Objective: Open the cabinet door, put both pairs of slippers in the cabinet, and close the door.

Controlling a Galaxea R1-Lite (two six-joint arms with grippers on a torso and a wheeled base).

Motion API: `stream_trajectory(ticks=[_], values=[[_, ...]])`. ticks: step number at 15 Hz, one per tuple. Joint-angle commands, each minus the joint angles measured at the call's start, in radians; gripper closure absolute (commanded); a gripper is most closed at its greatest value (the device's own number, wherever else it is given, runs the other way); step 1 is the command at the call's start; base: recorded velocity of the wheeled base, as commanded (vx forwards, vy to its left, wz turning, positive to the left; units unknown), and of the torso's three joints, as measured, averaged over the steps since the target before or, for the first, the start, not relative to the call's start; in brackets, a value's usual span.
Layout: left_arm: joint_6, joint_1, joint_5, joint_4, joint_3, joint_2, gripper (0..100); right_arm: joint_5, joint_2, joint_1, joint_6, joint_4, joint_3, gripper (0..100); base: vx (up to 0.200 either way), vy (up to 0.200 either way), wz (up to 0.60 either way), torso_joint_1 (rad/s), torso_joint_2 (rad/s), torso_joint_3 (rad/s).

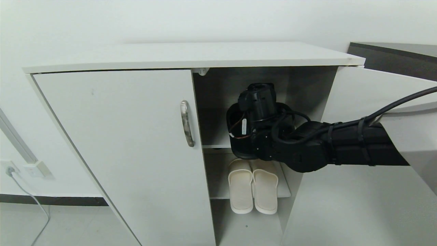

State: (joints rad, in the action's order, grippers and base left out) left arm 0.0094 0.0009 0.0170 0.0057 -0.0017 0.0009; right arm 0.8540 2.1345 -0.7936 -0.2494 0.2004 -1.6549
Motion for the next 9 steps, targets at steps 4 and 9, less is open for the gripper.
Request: stream_trajectory(ticks=[4, 9], values=[[0.0, 0.001, 0.0, 0.0, 0.0, 0.001, 100, -0.016, 0.033, 0.011, 0.001, -0.022, -0.04, 100, 0.0, 0.0, 0.0, 0.0, 0.0, 0.0], [0.0, 0.001, 0.0, 0.0, 0.0, 0.001, 100, -0.033, 0.045, 0.014, -0.001, -0.027, -0.049, 100, 0.0, 0.0, 0.0, 0.0, 0.0, 0.0]])
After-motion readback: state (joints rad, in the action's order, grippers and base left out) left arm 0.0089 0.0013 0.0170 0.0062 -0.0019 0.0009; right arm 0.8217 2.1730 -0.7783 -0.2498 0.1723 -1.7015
